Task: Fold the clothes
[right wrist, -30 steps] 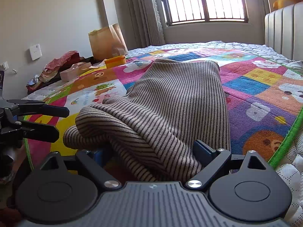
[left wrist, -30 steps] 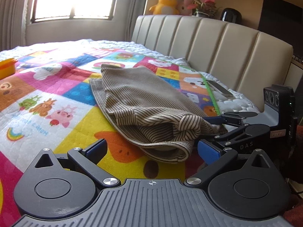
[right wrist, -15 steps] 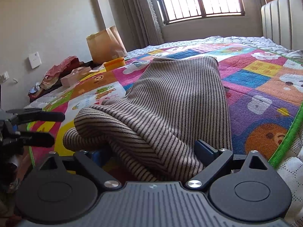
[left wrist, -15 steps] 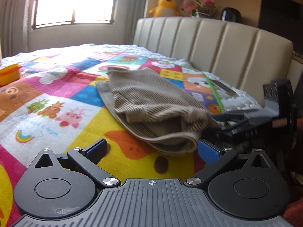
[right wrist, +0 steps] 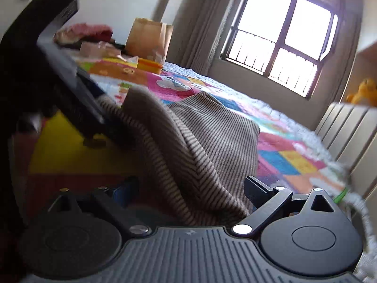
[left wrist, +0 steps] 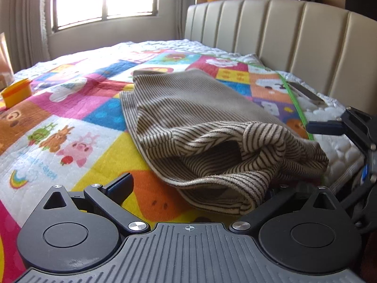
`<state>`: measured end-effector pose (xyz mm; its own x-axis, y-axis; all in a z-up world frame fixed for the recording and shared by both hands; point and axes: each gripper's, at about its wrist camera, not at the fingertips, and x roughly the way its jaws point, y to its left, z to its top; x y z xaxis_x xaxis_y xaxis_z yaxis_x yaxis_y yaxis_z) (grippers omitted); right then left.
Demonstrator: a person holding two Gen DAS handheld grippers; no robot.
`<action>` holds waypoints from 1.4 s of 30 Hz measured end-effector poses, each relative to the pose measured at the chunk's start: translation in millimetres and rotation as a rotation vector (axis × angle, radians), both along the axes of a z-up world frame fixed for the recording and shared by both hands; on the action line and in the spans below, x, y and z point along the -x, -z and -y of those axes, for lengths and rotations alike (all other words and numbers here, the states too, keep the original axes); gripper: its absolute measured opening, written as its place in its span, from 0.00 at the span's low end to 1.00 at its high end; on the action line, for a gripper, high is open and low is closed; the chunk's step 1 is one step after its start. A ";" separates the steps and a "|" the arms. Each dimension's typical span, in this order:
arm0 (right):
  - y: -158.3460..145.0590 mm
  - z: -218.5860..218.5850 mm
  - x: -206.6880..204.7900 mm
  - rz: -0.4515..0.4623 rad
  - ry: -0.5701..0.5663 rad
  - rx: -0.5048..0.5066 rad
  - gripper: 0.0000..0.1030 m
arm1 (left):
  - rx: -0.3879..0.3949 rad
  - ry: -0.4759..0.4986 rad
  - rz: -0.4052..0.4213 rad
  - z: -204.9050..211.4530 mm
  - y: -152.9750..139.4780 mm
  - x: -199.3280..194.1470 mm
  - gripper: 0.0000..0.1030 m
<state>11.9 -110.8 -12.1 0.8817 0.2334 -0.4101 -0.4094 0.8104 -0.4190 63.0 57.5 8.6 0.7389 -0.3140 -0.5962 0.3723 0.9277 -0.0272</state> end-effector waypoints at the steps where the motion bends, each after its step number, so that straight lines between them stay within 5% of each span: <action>1: 4.8 -1.5 1.7 0.030 -0.001 0.046 0.93 | 0.005 -0.002 0.002 0.2 -1.9 -0.4 1.00; 7: 16.2 -21.2 -2.9 0.181 -0.023 0.214 0.93 | 0.052 -0.016 -0.009 -1.6 -7.6 -5.6 1.00; 9: 16.7 -27.1 -10.5 0.191 -0.031 0.240 0.86 | 0.086 -0.022 -0.024 -4.1 -7.2 -8.5 1.00; 12: 10.3 -31.3 -28.5 0.124 -0.046 0.224 0.46 | 0.148 -0.037 -0.057 -11.4 -6.4 -12.7 1.00; 16: -8.1 -31.8 -29.5 0.023 -0.086 0.216 0.29 | 0.217 -0.012 -0.060 -31.3 -17.9 -2.0 1.00; 22: -36.6 -34.9 2.3 -0.111 -0.186 0.313 0.27 | 0.344 -0.019 0.016 -73.8 -49.7 -5.4 1.00; 29: -77.8 -37.1 28.0 -0.256 -0.272 0.389 0.27 | 0.144 0.106 -0.107 -28.6 -8.7 -88.9 1.00; 32: -111.0 -38.0 15.1 -0.262 -0.271 0.398 0.27 | 0.127 0.100 -0.156 -28.7 6.7 -123.1 1.00; 38: -159.8 -44.8 -72.1 -0.293 -0.321 0.387 0.29 | 0.150 0.174 -0.185 -44.2 18.4 -140.2 1.00; 42: -132.7 -43.4 -170.9 -0.425 -0.397 0.388 0.33 | 0.182 0.149 -0.175 -61.2 15.2 -135.4 1.00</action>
